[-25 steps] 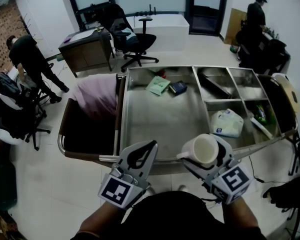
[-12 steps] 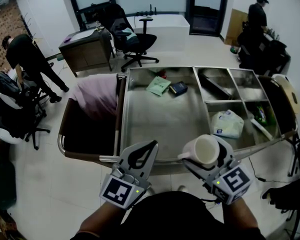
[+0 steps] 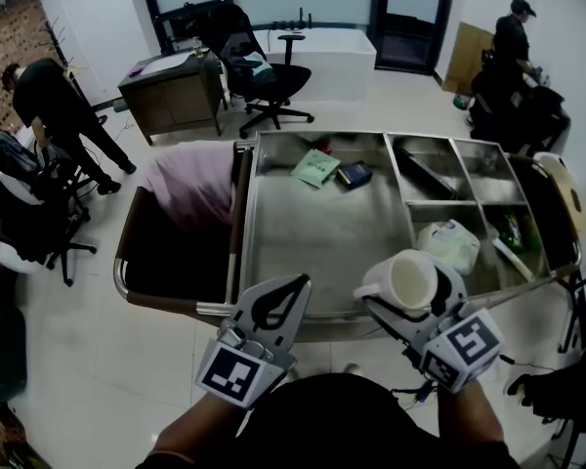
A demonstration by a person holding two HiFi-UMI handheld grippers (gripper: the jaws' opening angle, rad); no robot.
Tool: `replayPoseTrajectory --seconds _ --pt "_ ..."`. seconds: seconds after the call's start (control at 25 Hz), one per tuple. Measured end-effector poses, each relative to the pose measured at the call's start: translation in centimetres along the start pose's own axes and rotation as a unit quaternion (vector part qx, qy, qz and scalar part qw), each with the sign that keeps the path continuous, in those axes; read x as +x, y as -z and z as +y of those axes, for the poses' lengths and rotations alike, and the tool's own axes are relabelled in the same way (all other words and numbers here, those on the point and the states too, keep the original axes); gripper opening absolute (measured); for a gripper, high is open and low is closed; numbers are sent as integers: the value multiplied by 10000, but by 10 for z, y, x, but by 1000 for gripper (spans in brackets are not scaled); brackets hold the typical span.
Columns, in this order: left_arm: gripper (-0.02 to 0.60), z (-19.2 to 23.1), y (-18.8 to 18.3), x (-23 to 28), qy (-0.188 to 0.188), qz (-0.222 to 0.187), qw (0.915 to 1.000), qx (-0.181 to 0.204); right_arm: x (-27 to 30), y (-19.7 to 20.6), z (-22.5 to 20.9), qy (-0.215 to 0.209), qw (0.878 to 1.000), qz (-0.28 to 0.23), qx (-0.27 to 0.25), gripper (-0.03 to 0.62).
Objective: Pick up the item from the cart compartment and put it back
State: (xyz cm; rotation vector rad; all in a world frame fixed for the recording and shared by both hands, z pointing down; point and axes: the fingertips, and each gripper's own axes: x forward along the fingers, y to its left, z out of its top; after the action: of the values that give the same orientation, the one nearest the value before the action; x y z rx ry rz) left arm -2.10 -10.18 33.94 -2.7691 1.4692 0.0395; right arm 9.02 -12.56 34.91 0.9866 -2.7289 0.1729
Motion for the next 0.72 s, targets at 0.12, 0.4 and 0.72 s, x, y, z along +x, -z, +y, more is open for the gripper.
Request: replayPoseTrajectory --seconds 0.12,0.4,0.72 --pt "0 1 -1 0 16 -14 10000 -36 6 -14 -5 14 10000 -90 -41 469" --pt "0 4 1 -5 -2 -20 10000 -64 21 -61 -12 -116 9990 -337 -276 469" --pt "0 4 1 -8 44 -39 10000 -68 66 -86 -20 -293 9979 -213 -539 469"
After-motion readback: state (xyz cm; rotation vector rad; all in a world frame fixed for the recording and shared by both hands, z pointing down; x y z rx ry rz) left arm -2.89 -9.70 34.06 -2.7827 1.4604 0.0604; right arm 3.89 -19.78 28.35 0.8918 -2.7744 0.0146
